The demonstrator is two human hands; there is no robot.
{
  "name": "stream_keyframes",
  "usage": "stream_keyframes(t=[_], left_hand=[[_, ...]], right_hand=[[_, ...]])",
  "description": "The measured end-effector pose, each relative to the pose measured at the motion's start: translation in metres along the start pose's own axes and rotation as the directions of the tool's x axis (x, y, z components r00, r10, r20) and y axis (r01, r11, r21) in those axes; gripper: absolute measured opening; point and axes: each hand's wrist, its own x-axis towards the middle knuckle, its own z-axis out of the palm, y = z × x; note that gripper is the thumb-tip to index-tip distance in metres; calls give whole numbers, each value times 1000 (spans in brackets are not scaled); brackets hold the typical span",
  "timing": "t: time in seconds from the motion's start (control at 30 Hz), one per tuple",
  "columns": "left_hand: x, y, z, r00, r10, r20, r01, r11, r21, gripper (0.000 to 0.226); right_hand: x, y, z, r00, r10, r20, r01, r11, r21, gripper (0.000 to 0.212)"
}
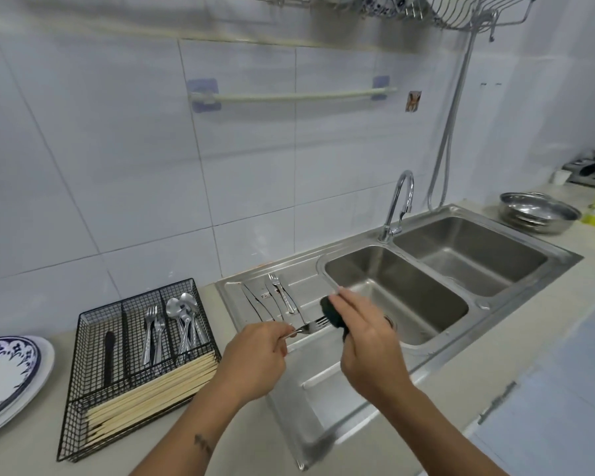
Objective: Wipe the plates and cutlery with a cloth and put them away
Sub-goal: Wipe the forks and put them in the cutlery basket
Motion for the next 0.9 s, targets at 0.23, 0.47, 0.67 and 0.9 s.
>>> stream_keyframes(t=[0.23, 0.47, 0.67, 0.9], left_hand=[[-11, -3, 5, 992, -77, 96, 100, 957, -272, 27], [-17, -7, 16, 987, -135, 87, 160, 882, -443, 16], [-14, 0, 15, 983, -127, 133, 177, 848, -500, 20], [-14, 1, 26, 964, -266, 24, 220, 739, -637, 9]], right_hand=[[-19, 1, 23, 986, -115, 119, 118, 993, -17, 71], [-16, 1, 18, 993, -29, 115, 28, 1000, 8, 66], [-21, -10, 17, 977, -157, 148, 154, 988, 33, 62], [-10, 17, 8, 981, 168, 100, -175, 982, 66, 58]])
